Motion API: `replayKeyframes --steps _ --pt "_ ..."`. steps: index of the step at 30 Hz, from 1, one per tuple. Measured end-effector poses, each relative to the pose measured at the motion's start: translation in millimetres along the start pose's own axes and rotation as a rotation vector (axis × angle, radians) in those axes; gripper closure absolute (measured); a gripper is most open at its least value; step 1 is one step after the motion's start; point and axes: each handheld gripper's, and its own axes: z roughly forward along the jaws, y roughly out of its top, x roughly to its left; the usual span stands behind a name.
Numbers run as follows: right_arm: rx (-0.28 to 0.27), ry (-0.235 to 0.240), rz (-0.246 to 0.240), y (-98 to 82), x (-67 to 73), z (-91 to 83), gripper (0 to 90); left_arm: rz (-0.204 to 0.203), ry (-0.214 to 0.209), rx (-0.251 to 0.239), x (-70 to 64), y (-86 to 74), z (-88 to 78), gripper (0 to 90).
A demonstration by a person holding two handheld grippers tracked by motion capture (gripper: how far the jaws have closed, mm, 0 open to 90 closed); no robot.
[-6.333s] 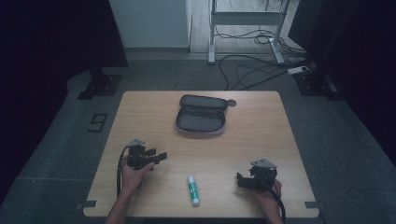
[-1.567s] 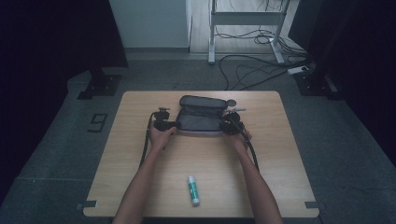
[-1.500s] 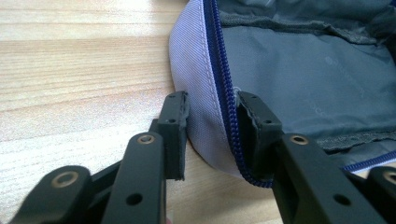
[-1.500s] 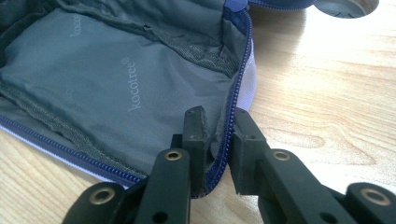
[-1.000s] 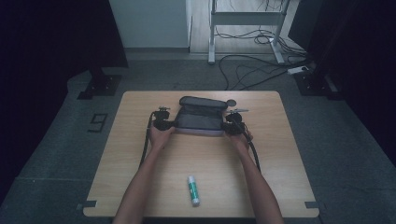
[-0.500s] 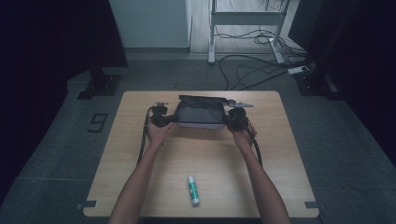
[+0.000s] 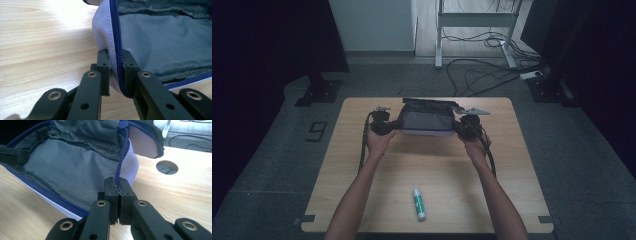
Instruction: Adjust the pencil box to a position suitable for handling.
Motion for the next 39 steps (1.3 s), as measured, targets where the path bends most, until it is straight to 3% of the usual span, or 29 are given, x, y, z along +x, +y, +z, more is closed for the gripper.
replayKeyframes --steps 16,29,35,39 --pt "-0.03 0.005 -0.051 2.9 11.2 -23.0 86.4 -0.014 -0.041 -0.018 -4.0 -4.9 -17.8 80.1" --pt "-0.062 0.031 -0.079 -0.9 28.8 -40.1 86.4 0.014 -0.055 -0.044 -5.7 -11.3 -45.5 80.6" --pt "-0.063 0.047 -0.086 -8.0 33.8 -42.8 86.4 0.009 -0.068 -0.037 -3.5 -22.2 -48.1 81.0" --pt "-0.063 0.054 -0.084 -14.7 38.0 -47.1 86.4 0.034 -0.065 -0.034 -5.3 -26.6 -52.8 81.7"
